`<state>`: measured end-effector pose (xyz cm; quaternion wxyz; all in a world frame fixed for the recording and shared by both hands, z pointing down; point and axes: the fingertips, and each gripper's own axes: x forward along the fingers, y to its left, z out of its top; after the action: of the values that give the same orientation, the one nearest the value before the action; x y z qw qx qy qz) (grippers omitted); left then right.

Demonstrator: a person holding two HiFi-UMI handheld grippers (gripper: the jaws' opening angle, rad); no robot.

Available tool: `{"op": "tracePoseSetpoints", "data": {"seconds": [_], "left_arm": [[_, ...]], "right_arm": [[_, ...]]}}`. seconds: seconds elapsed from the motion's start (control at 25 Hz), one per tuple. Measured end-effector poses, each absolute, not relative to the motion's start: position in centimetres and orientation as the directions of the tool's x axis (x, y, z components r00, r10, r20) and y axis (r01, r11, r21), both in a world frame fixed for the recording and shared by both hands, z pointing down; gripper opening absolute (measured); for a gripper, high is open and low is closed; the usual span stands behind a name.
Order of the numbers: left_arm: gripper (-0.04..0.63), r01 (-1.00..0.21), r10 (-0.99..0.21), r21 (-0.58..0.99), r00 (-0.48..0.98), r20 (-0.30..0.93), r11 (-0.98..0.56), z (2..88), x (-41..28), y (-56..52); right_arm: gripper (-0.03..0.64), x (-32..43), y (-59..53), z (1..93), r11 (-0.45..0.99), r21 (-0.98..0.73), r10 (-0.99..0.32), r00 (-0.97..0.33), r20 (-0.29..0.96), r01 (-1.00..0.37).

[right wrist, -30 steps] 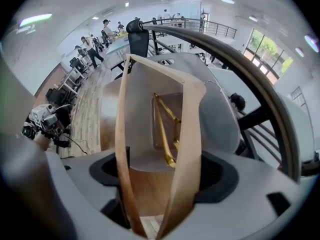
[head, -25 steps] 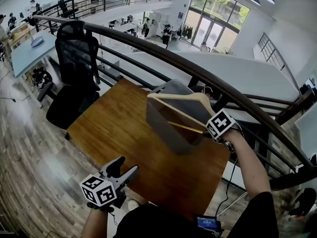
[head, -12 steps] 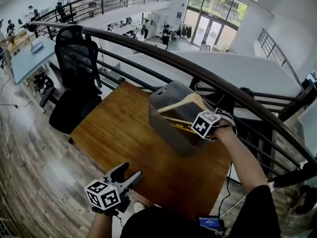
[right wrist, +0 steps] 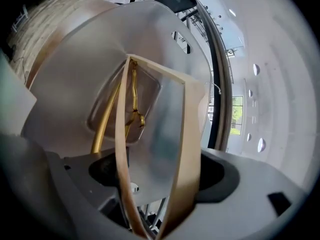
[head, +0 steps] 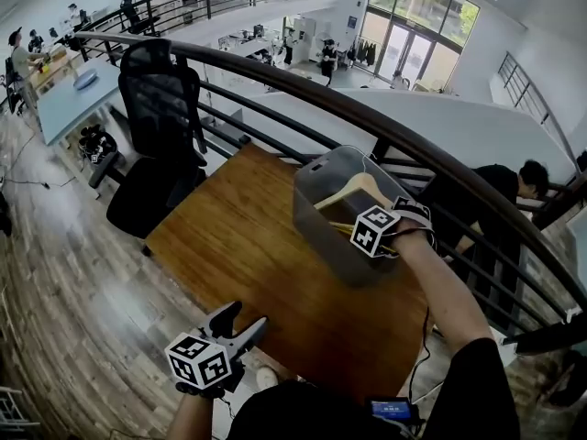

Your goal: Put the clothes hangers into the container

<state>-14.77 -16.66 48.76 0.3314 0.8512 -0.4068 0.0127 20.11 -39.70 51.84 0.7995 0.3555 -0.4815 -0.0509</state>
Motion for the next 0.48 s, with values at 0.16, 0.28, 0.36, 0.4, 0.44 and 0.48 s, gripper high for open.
{"op": "tracePoseSetpoints", "data": {"seconds": [0.16, 0.28, 0.36, 0.4, 0.44, 0.48], "left_arm": [[0.313, -0.707, -0.678, 0.56, 0.664, 0.315, -0.432, 50.1, -15.0, -16.9], [0.313, -0.697, -0.677, 0.583, 0.667, 0.312, -0.418, 50.2, -14.7, -17.1], [0.313, -0.699, -0.673, 0.578, 0.668, 0.318, -0.42, 50.2, -14.5, -17.2], [0.313, -0.701, -0.671, 0.574, 0.668, 0.322, -0.423, 50.2, -14.4, -17.2], [0.313, -0.702, -0.669, 0.571, 0.669, 0.325, -0.426, 50.2, -14.3, -17.2], [0.313, -0.704, -0.666, 0.567, 0.67, 0.328, -0.429, 50.2, -14.2, -17.2]], "right_arm": [[0.405, 19.9, -40.6, 53.0, 0.735, 0.626, -0.447, 0.506, 0.737, -0.262], [0.44, 20.0, -41.2, 52.8, 0.721, 0.634, -0.468, 0.48, 0.742, -0.279], [0.461, 20.0, -41.2, 52.4, 0.712, 0.634, -0.48, 0.451, 0.753, -0.302], [0.465, 20.0, -41.1, 52.2, 0.708, 0.63, -0.482, 0.433, 0.762, -0.32], [0.465, 20.1, -40.7, 51.9, 0.704, 0.623, -0.482, 0.415, 0.771, -0.34], [0.47, 20.2, -40.4, 51.6, 0.701, 0.617, -0.482, 0.399, 0.78, -0.358]]}}
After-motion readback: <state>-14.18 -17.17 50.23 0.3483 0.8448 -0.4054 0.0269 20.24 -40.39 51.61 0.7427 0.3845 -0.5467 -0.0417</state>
